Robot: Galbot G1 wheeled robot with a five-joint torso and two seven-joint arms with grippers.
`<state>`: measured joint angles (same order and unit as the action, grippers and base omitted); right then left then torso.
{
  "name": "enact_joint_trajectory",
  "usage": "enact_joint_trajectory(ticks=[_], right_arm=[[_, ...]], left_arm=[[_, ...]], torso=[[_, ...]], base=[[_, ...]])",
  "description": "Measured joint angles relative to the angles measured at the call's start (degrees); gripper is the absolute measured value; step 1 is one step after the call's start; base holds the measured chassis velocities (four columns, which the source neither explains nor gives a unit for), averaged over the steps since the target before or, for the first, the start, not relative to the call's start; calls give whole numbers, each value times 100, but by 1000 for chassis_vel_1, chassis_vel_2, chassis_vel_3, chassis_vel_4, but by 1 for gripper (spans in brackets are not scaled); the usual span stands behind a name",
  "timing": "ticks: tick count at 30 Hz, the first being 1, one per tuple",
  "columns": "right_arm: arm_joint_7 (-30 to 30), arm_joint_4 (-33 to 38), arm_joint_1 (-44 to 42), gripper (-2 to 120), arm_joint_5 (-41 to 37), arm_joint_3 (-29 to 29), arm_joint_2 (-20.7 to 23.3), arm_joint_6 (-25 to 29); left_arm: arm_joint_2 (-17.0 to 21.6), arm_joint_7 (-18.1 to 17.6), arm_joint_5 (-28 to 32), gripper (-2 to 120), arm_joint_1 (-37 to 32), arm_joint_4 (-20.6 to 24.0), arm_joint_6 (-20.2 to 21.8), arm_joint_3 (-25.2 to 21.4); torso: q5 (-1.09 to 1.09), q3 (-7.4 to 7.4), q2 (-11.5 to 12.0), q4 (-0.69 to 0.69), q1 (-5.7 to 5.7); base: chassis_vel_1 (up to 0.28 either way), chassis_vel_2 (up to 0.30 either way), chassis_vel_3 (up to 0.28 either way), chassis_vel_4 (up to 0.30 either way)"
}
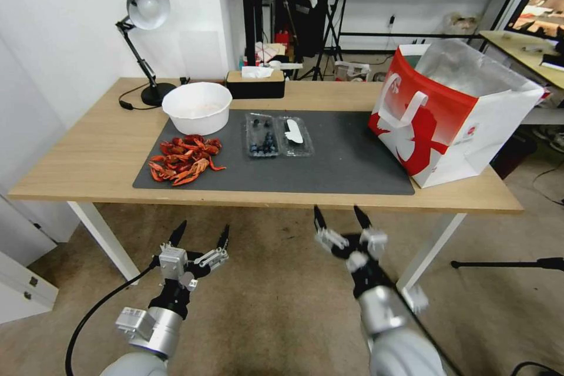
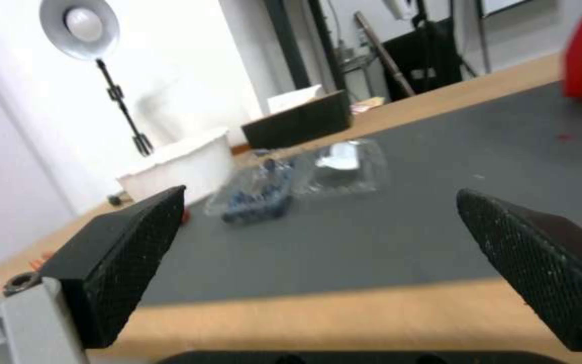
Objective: Close the takeout container lid, then place the container into the takeout bag.
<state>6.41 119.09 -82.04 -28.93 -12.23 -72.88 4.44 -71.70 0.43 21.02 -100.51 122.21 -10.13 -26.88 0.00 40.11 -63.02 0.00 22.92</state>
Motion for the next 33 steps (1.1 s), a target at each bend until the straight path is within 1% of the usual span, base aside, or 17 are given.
enact_joint_trajectory(ticks=[3, 5, 6, 7, 9, 10, 11, 14, 15, 17, 18, 19, 22, 26, 28, 29, 33], right_arm=[[203, -254, 777, 100, -684, 213, -25, -341], [269, -296, 911, 100, -818, 253, -43, -408], [441, -387, 1192, 100, -1101, 352, -78, -531], [762, -487, 1561, 100, -1523, 498, -135, -676], [868, -520, 1671, 100, -1672, 544, -157, -718], [1128, -611, 1910, 100, -2052, 650, -219, -797], [1128, -611, 1910, 100, -2052, 650, -219, -797], [1578, -779, 2283, 100, -2777, 779, -343, -895], [1578, -779, 2283, 100, -2777, 779, -343, -895], [2032, -964, 2680, 100, -3575, 858, -516, -968], [2178, -1038, 2800, 100, -3820, 878, -574, -984], [2178, -1038, 2800, 100, -3820, 878, -574, -984], [2647, -1407, 3259, 100, -4475, 919, -796, -1005], [2864, -1715, 3524, 100, -4701, 937, -967, -991], [3008, -2020, 3749, 100, -4809, 944, -1182, -965], [3008, -2020, 3749, 100, -4809, 944, -1182, -965], [3234, -2312, 3939, 100, -4821, 903, -1427, -963]], left_arm=[[-12, 2, -4, 100, -13, 4, -3, -17], [-13, 2, -5, 100, -15, 4, -4, -23], [-17, 3, -5, 100, -16, 4, -11, -35], [-26, 3, -8, 100, -19, 2, -19, -49], [-31, 3, -8, 100, -21, 1, -21, -55], [-40, 3, -11, 100, -26, -7, -25, -63], [-40, 3, -11, 100, -26, -7, -25, -63], [-54, 3, -15, 100, -32, -28, -44, -81], [-54, 3, -15, 100, -32, -28, -44, -81], [-66, 3, -19, 100, -41, -51, -72, -99], [-68, 3, -19, 100, -45, -60, -81, -106], [-68, 3, -19, 100, -45, -60, -81, -106], [-80, 2, -29, 100, -51, -88, -103, -115], [-95, -9, -47, 100, -45, -112, -116, -115], [-100, -16, -48, 100, -8, -152, -118, -116], [-100, -16, -48, 100, -8, -152, -118, -116], [-97, -23, -47, 100, 26, -179, -117, -106]], torso=[[-1, 0, 0, 0, 0], [0, 0, 0, 2, 0], [0, 0, 0, 0, -1], [0, 0, 0, 0, 0], [-2, 0, 0, 1, 0], [-1, 1, 0, 1, 0], [-1, 1, 0, 1, 0], [-2, 0, 0, 0, 0], [-2, 0, 0, 0, 0], [-1, 0, 0, 0, 0], [-2, 0, 0, 0, 0], [-2, 0, 0, 0, 0], [-1, 0, 0, 0, 0], [-1, 0, 0, 0, 0], [-1, 0, 0, 0, 0], [-1, 0, 0, 0, 0], [-1, 0, 0, 1, 0]], base=[[0, 0, 0, 0], [0, 0, 0, 0], [0, 0, 0, 0], [0, 0, 0, 0], [0, 0, 0, 0], [0, 0, 0, 0], [0, 0, 0, 0], [0, 0, 0, 0], [0, 0, 0, 0], [0, 0, 0, 0], [0, 0, 0, 0], [0, 0, 0, 0], [0, 0, 0, 0], [0, 0, 0, 0], [0, 0, 0, 0], [0, 0, 0, 0], [0, 0, 0, 0]])
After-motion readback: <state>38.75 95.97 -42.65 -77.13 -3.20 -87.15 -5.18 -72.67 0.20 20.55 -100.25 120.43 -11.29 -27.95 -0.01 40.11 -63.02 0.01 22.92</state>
